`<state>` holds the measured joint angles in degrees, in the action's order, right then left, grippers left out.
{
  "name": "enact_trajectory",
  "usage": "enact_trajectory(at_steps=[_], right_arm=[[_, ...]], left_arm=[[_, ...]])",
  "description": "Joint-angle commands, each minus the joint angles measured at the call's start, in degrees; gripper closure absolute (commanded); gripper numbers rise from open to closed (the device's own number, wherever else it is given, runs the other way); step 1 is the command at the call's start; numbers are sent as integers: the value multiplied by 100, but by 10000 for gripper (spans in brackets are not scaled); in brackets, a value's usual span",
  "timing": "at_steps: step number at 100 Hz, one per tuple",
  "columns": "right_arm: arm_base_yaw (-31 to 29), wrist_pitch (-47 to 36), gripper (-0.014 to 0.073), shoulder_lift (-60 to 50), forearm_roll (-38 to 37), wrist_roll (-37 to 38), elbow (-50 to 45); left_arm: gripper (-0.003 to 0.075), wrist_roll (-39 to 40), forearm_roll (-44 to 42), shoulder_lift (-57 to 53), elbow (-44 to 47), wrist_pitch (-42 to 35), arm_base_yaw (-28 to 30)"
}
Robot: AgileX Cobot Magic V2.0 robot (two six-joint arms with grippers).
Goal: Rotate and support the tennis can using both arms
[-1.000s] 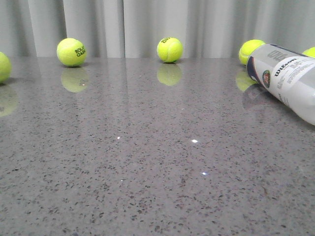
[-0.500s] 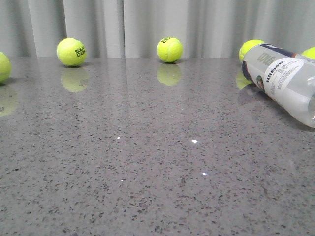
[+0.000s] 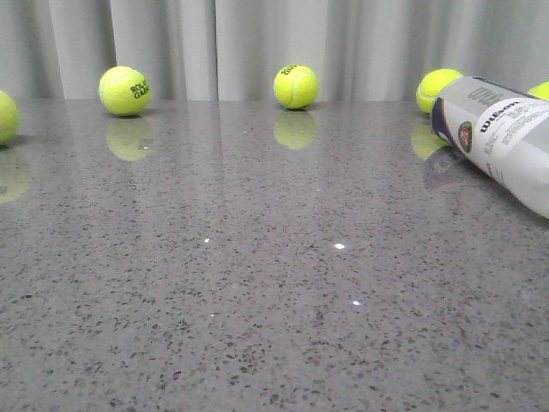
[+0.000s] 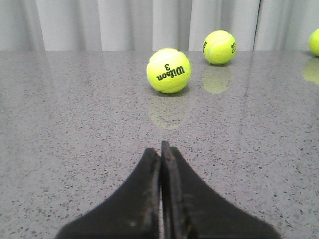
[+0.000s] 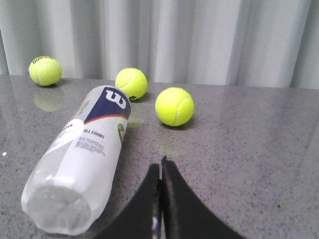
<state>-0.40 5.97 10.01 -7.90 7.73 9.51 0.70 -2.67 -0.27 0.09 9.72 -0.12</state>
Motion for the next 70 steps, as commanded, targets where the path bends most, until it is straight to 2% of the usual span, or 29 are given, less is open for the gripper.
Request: enact_trajectory(at_steps=[1, 29, 49, 61, 70], right_arm=[[-20, -363, 662, 552, -54, -34, 589], [-15, -377, 662, 2264, -54, -34, 2015], [-15, -414, 662, 3096, -54, -34, 2932], [-9, -253, 662, 3411, -54, -27, 3323], [2, 245, 658, 3658, -25, 17, 3703]], left_arm=[[739, 63, 0, -199, 252, -448, 12], [739, 63, 0, -199, 252, -448, 12], [739, 63, 0, -199, 252, -448, 12], [739, 63, 0, -199, 252, -448, 12], [739, 63, 0, -199, 252, -448, 12]])
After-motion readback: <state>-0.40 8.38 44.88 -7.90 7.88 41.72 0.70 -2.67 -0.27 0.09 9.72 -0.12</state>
